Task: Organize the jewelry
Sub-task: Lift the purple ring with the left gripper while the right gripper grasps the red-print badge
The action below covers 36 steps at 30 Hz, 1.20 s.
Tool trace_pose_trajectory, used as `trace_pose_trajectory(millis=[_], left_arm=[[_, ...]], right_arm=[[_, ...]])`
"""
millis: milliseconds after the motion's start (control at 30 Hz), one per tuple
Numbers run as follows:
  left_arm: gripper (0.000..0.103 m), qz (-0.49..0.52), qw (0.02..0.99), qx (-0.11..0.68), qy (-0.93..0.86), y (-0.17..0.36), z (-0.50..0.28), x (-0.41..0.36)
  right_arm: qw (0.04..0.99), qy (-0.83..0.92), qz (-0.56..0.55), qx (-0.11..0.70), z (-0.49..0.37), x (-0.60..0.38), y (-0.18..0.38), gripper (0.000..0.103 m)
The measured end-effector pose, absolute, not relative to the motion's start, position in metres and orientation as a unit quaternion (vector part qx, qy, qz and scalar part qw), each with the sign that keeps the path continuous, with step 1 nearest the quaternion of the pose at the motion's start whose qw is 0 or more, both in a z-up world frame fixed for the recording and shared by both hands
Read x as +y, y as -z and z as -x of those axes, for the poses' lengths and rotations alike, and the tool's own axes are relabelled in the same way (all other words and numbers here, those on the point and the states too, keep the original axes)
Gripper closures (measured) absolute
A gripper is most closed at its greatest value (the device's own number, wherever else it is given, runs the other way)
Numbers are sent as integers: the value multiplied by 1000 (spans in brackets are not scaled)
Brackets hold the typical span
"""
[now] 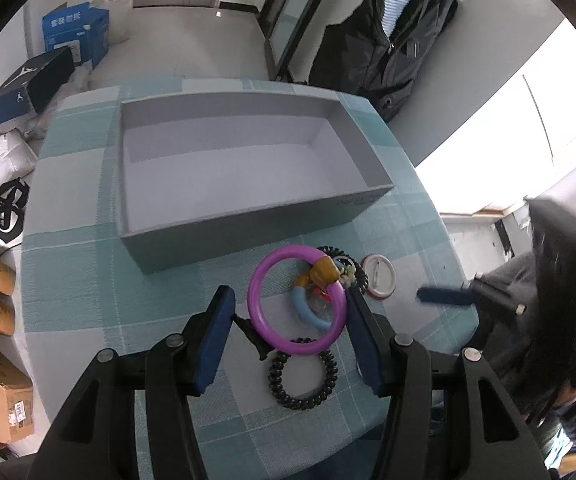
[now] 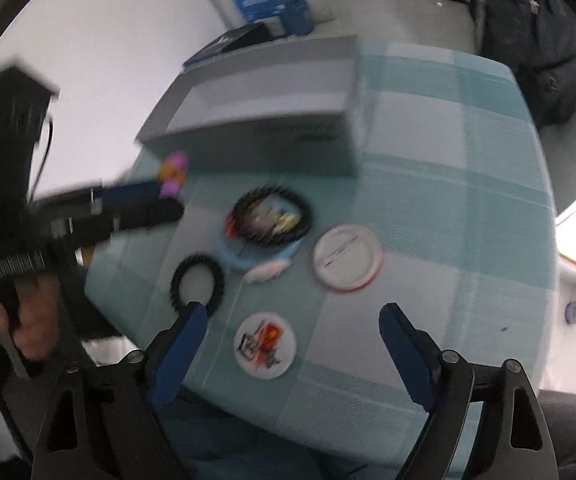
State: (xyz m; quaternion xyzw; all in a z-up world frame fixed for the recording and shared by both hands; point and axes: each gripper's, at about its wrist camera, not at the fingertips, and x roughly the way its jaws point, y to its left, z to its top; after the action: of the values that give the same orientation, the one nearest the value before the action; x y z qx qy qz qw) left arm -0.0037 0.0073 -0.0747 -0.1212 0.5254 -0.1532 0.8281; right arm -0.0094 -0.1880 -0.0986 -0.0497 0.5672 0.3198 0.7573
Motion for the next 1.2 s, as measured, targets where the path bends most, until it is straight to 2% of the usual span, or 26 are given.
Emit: trace_pose_trajectory(millis=[67, 100, 267, 433, 700, 767, 800, 867, 1200], left_arm=[[52, 132, 829, 521, 151, 73, 3, 10], [52, 136, 830, 519, 151, 72, 3, 11], [52, 145, 837, 508, 143, 68, 4, 16], [52, 159, 838, 503, 138, 65, 4, 22], [52, 171, 839, 499, 135, 63, 3, 25], [52, 174, 839, 497, 138, 62, 3, 27], [52, 175, 839, 496, 137, 61, 3, 28], [52, 176, 840, 495, 135, 61, 3, 29], [52, 182, 849, 478, 137, 51, 6, 33]], right_arm=[[749, -328, 76, 571, 21, -178, 103, 29], [747, -330, 87, 570, 24, -175, 104, 30], [754, -326, 135, 554, 40, -161, 106, 30], [763, -314, 169, 539, 48, -151, 108, 38], [768, -311, 225, 513, 73, -136, 128, 39], [769, -318, 229, 505, 84, -134, 130, 48], [769, -319, 230, 505, 85, -130, 132, 49], [770, -321, 227, 503, 88, -127, 133, 61], [770, -322, 155, 528, 62, -153, 116, 61]])
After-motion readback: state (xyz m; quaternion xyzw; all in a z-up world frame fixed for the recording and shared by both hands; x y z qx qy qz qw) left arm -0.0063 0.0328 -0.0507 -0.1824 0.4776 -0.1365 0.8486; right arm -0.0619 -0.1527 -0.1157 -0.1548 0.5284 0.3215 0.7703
